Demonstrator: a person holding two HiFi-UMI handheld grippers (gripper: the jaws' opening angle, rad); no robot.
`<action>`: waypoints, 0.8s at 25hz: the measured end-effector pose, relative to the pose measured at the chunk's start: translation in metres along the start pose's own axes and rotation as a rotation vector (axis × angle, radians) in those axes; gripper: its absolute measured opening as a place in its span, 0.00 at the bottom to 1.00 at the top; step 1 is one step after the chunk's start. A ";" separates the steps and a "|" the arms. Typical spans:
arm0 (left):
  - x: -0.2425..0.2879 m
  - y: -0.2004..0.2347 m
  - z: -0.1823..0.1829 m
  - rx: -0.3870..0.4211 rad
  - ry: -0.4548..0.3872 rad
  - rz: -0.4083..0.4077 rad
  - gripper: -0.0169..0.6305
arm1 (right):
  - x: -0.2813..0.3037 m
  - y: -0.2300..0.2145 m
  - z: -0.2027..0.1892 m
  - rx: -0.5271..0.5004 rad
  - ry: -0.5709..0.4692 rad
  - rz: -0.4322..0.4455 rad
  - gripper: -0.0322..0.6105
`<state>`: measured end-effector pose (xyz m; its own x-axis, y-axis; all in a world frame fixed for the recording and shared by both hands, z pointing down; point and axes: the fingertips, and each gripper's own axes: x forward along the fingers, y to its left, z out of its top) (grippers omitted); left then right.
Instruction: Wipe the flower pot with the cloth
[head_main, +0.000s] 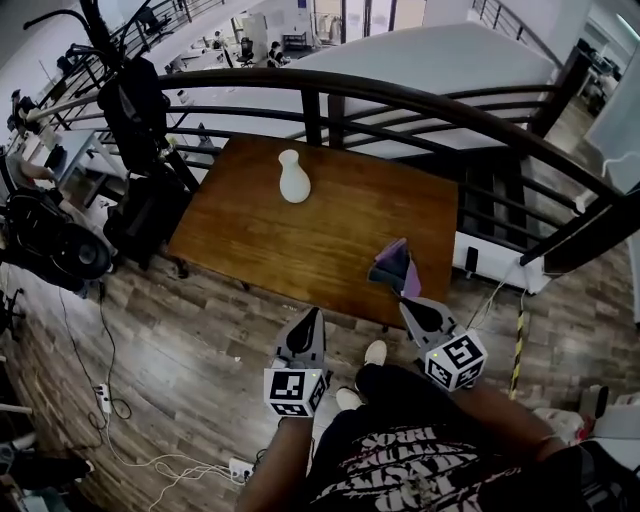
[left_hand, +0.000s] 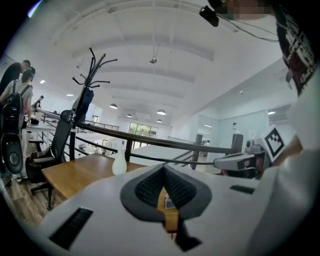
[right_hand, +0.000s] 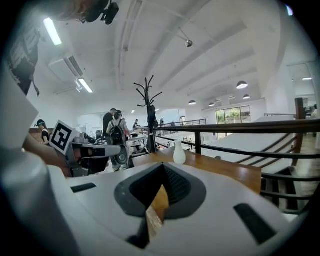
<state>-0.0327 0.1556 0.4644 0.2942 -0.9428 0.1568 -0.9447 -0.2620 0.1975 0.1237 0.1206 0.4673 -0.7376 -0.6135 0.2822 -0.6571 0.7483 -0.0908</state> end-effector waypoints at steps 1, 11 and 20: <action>0.010 -0.001 -0.002 0.003 0.011 -0.014 0.02 | 0.004 -0.007 -0.001 0.002 0.004 -0.010 0.03; 0.112 0.022 -0.008 0.071 0.105 -0.089 0.02 | 0.066 -0.083 -0.046 0.040 0.124 -0.055 0.03; 0.195 0.072 -0.033 0.029 0.179 -0.060 0.02 | 0.127 -0.147 -0.117 0.073 0.374 -0.032 0.24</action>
<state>-0.0382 -0.0405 0.5408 0.3684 -0.8745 0.3156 -0.9278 -0.3245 0.1839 0.1448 -0.0375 0.6280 -0.6174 -0.4918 0.6140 -0.6984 0.7019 -0.1399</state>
